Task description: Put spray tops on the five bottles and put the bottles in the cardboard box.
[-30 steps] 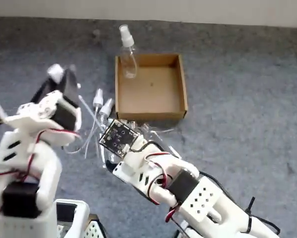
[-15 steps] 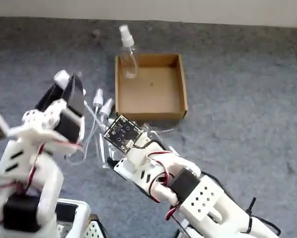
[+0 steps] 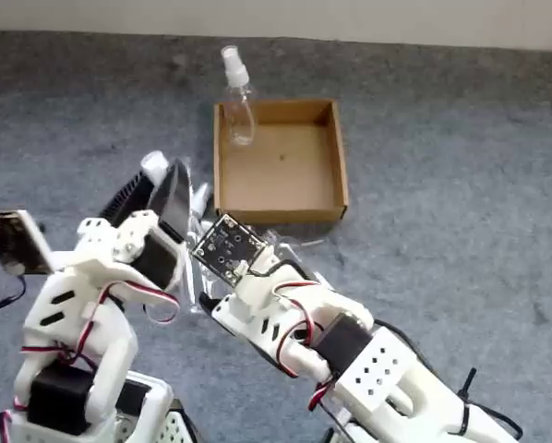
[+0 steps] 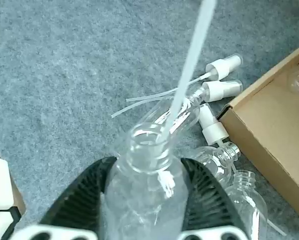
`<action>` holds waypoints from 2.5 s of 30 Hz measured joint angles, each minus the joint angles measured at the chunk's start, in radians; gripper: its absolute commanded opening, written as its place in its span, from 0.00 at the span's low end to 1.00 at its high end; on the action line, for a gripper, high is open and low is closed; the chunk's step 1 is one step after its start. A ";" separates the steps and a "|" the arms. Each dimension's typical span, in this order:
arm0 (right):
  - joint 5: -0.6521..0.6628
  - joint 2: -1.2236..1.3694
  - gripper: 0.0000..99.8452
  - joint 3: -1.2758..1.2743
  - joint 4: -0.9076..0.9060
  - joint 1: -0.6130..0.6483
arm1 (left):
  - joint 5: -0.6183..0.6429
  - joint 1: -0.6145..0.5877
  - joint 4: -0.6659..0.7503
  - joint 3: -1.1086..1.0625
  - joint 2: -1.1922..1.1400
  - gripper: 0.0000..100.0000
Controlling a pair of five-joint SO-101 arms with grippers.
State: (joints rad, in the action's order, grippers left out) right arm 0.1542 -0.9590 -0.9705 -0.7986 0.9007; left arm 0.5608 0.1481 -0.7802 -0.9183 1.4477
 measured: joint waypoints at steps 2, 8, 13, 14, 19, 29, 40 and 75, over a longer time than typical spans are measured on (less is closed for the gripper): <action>0.000 0.000 0.00 0.000 0.000 0.000 | -0.003 0.000 0.002 -0.017 -0.011 0.00; 0.000 0.000 0.00 0.000 0.000 -0.003 | -0.025 0.000 -0.054 -0.031 0.000 0.00; 0.000 0.000 0.00 0.000 0.000 -0.003 | -0.126 0.006 -0.118 -0.032 -0.003 0.00; 0.000 0.000 0.00 0.000 0.000 -0.003 | -0.147 0.006 -0.138 -0.032 -0.002 0.00; 0.000 0.000 0.00 0.000 0.000 -0.002 | -0.227 0.068 -0.192 -0.074 0.009 0.00; -0.098 -0.083 0.00 -0.003 0.041 -0.097 | -0.264 0.199 -0.190 -0.141 0.011 0.00; -0.158 -0.164 0.00 -0.005 0.043 -0.138 | -0.307 0.219 -0.187 -0.129 0.012 0.03; -0.163 0.233 0.00 0.361 0.164 -0.427 | -0.459 -0.008 -0.173 -0.249 -0.002 0.23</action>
State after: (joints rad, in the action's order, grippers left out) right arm -0.0084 -0.7258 -0.6099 -0.6345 0.4741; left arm 0.1020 0.1404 -0.9536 -1.1669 1.4461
